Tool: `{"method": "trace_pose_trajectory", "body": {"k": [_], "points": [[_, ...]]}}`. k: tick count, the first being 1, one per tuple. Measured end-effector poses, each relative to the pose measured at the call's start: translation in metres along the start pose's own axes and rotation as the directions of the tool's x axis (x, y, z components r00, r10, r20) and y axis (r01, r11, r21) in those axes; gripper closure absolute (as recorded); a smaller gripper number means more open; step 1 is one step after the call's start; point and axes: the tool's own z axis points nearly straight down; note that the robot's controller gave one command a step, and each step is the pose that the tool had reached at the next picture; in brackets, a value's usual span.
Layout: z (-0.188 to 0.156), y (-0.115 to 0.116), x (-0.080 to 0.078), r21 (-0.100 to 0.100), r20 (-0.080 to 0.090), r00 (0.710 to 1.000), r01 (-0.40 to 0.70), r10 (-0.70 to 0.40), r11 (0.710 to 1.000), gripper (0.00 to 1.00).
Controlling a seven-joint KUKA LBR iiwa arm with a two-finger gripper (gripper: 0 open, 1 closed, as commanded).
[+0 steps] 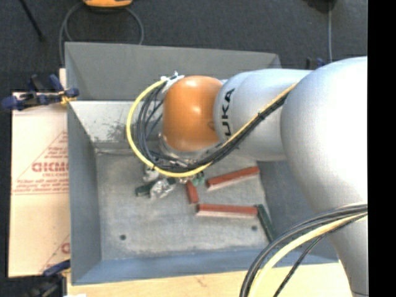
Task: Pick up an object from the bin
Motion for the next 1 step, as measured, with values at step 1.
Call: {"method": "trace_pose_trajectory", "body": {"k": [1], "points": [[-0.1702, 0.0656, -0.0153, 0.006, 0.005, 0.977, 0.212, -0.212, 0.977, 1.00]]}}
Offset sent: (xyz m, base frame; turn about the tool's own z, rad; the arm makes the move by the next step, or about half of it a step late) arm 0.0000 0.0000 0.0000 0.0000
